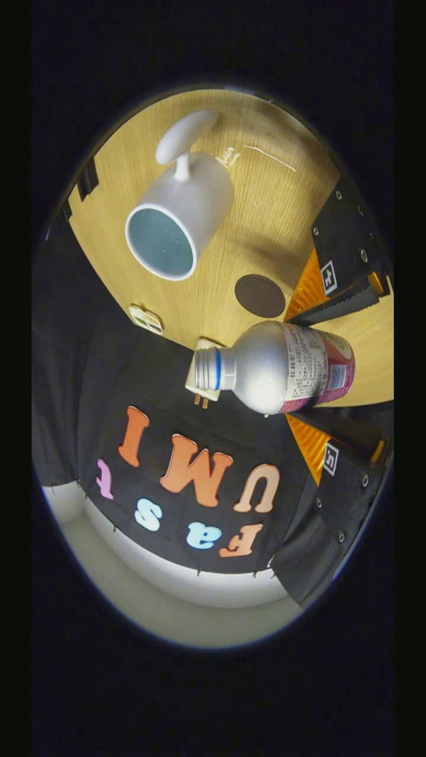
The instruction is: Take the bottle from table, then pour the juice into the cup, finally place the bottle on the coaster
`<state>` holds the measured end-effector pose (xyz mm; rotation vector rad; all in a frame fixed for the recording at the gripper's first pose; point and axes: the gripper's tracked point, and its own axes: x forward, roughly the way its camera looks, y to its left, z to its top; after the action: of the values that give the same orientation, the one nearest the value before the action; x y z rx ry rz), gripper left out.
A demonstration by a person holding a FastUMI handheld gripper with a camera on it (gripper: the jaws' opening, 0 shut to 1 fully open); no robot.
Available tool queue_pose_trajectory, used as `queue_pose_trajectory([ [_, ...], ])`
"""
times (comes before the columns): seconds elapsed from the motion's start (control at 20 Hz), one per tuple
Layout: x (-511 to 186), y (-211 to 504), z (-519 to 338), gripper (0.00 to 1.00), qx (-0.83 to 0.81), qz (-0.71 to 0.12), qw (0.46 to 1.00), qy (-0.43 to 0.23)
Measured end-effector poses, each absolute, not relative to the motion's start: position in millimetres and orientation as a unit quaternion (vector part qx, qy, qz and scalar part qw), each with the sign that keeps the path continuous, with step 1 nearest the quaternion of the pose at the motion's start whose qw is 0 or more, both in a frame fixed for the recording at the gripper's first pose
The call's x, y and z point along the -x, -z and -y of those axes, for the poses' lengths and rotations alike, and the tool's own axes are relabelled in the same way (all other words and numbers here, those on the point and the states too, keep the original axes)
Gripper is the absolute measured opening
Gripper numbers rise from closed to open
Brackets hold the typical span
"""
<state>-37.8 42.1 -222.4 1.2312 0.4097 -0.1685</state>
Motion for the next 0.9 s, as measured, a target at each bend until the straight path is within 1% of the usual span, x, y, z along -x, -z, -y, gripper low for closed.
queue_pose_trajectory([
  [0.4,38,220,-27,0.75,-0.646,-0.172,0.735,0.112],
  [0.9,27,212,-19,0.75,-0.720,-0.148,0.667,0.125],
])
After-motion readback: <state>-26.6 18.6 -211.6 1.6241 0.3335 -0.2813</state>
